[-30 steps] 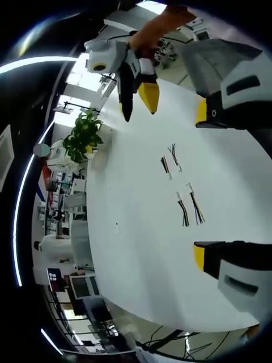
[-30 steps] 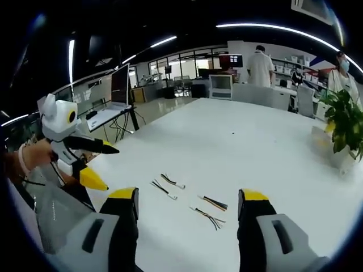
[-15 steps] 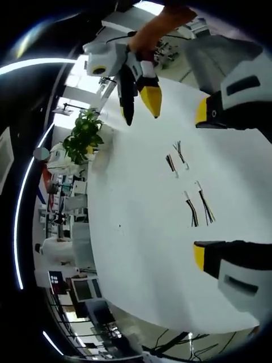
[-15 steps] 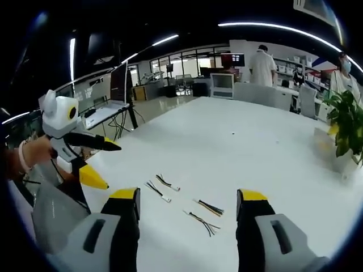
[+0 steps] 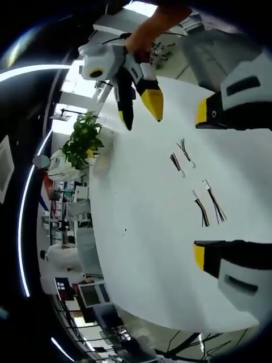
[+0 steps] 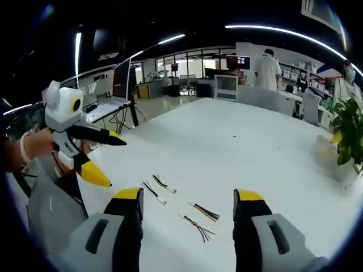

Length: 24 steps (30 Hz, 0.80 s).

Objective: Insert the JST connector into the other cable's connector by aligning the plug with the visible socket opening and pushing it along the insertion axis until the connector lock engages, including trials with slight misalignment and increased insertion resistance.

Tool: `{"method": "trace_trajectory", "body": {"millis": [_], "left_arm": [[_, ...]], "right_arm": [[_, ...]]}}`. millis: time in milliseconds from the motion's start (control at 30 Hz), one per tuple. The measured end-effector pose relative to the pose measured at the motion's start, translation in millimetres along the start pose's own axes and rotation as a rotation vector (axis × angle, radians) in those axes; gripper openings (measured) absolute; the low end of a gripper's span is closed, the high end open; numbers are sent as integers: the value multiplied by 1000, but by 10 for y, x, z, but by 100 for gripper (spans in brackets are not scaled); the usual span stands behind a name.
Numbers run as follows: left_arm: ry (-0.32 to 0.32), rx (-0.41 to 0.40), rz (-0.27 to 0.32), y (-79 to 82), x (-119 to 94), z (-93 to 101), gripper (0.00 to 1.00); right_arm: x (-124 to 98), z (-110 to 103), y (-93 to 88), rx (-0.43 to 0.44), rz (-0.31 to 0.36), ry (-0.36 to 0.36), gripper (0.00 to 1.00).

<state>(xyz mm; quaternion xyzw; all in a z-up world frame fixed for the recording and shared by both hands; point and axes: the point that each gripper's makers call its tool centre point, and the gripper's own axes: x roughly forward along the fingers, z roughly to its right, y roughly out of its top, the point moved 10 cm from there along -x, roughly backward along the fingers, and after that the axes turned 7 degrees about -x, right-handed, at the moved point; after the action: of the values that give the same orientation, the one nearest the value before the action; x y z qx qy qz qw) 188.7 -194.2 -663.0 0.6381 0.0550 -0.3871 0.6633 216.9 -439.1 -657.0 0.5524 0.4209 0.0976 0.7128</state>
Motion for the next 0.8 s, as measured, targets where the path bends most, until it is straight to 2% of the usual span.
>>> {"method": "trace_trajectory", "body": {"millis": [167,367,533,800], "left_arm": [[-6,27,0,30,61,-8,78],[-35,20,33,107,155,5,77],[-45,32,38,142,230,-13,77],[-39,58,30,165,299,-75,77]], "right_arm": [[34,16,-14,-1,6,9,61],[84,62,-5,41,35,26,60],[124,119,-5,16,32,16,59],[189,177,-7,-36,29,44,56]]}}
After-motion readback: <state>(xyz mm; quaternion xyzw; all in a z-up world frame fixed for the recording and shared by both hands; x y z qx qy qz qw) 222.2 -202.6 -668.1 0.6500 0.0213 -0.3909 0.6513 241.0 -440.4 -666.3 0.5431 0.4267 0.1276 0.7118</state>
